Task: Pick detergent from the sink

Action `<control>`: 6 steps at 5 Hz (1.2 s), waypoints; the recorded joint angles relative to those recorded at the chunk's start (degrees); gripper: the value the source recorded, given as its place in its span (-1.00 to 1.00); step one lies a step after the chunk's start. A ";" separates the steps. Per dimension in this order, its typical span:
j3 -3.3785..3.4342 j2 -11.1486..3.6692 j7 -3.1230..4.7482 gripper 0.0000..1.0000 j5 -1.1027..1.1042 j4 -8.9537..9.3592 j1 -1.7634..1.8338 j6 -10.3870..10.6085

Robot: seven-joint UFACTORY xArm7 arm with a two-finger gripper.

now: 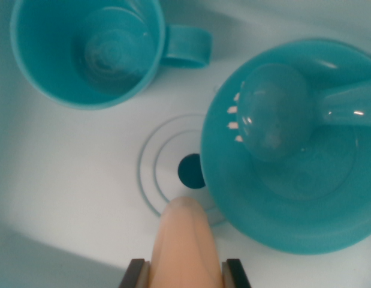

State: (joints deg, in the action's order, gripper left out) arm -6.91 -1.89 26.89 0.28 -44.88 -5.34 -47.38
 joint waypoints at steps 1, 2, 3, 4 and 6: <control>0.00 0.00 0.00 1.00 0.00 0.00 0.00 0.00; 0.01 0.37 -0.03 1.00 0.04 -0.83 0.01 -1.20; 0.01 0.37 -0.03 1.00 0.04 -0.83 0.01 -1.20; 0.03 0.85 -0.06 1.00 0.09 -1.90 0.02 -2.74; 0.06 1.39 -0.11 1.00 0.14 -3.12 0.04 -4.51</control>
State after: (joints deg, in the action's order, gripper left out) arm -6.85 -0.50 26.79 0.43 -48.00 -5.30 -51.89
